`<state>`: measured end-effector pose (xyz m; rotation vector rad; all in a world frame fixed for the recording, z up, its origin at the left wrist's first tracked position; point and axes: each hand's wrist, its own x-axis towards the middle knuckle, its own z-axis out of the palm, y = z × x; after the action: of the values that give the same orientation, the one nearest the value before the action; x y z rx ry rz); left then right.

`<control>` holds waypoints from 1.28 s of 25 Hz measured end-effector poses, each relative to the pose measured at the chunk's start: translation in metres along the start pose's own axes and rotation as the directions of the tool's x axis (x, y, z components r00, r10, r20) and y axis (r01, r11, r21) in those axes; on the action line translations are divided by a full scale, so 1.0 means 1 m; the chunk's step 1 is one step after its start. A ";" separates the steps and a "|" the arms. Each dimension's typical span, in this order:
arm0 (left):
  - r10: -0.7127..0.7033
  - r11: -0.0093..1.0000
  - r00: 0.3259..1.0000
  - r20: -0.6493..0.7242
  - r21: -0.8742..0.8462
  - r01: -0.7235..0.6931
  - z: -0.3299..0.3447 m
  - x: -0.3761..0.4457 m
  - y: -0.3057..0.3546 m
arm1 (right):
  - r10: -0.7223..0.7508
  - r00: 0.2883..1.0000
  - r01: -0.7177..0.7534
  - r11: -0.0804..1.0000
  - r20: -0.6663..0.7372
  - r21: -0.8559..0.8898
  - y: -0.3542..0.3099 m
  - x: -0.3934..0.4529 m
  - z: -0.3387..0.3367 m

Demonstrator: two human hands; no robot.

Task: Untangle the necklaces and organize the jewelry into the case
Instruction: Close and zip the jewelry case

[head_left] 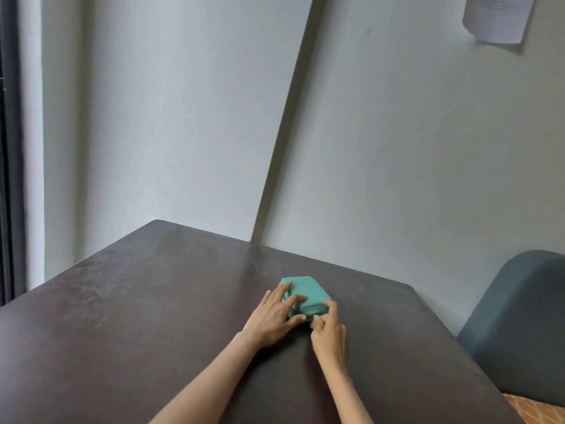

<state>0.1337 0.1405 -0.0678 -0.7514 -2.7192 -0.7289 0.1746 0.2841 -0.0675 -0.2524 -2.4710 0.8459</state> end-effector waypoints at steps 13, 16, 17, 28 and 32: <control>0.221 0.923 0.957 -0.187 0.357 -0.143 -0.001 0.022 0.005 | -0.017 0.997 0.021 0.998 0.071 -0.052 0.006 0.030 0.000; 0.129 0.957 0.980 -0.151 0.279 -0.083 0.001 0.023 0.001 | 0.018 0.994 -0.034 0.988 0.105 0.154 0.017 0.032 -0.006; 0.116 0.967 0.982 -0.152 0.244 -0.077 0.001 0.024 0.000 | 0.027 0.994 -0.045 0.983 0.103 0.176 0.022 0.036 -0.007; 0.176 0.983 0.973 -0.151 0.068 -0.168 0.002 0.033 -0.012 | 0.165 0.981 -0.153 0.981 0.099 -0.122 0.004 0.093 0.027; 0.191 0.981 0.974 -0.123 0.067 -0.184 0.000 0.033 -0.018 | 0.197 0.966 -0.185 0.979 0.166 -0.088 0.001 0.099 0.033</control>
<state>0.0960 0.1408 -0.0636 -0.9004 -2.5012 -0.6331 0.0730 0.2998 -0.0503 -0.4679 -2.6753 0.8923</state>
